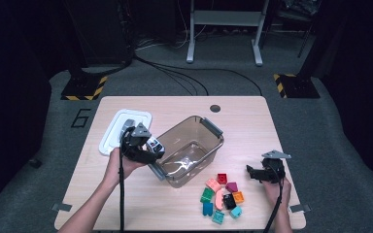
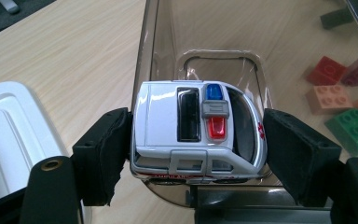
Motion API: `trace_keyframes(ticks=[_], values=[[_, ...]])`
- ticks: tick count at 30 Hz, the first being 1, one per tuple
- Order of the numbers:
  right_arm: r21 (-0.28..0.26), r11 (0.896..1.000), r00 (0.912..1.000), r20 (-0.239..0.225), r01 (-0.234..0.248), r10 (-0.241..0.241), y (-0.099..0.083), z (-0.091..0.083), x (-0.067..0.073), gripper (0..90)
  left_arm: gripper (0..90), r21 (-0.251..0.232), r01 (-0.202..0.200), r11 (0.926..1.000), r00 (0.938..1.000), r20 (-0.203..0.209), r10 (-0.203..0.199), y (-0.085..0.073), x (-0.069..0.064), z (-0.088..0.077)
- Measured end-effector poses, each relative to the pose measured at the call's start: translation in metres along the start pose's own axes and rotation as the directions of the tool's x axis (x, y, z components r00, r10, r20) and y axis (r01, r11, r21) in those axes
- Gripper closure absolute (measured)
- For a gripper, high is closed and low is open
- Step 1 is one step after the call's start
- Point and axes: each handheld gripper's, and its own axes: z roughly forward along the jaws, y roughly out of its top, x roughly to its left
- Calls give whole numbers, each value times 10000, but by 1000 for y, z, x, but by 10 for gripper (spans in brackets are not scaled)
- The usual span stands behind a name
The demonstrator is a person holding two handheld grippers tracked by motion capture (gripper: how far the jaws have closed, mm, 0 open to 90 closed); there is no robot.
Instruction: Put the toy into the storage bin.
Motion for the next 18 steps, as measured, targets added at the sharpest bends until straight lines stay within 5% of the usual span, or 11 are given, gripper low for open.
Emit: trace_keyframes(ticks=[18], values=[[2, 10000, 10000, 0, -2, 2, 0, 0, 0, 137, 250, 203, -629, 9978, 9980, 75, 627, 2, -6, 2]])
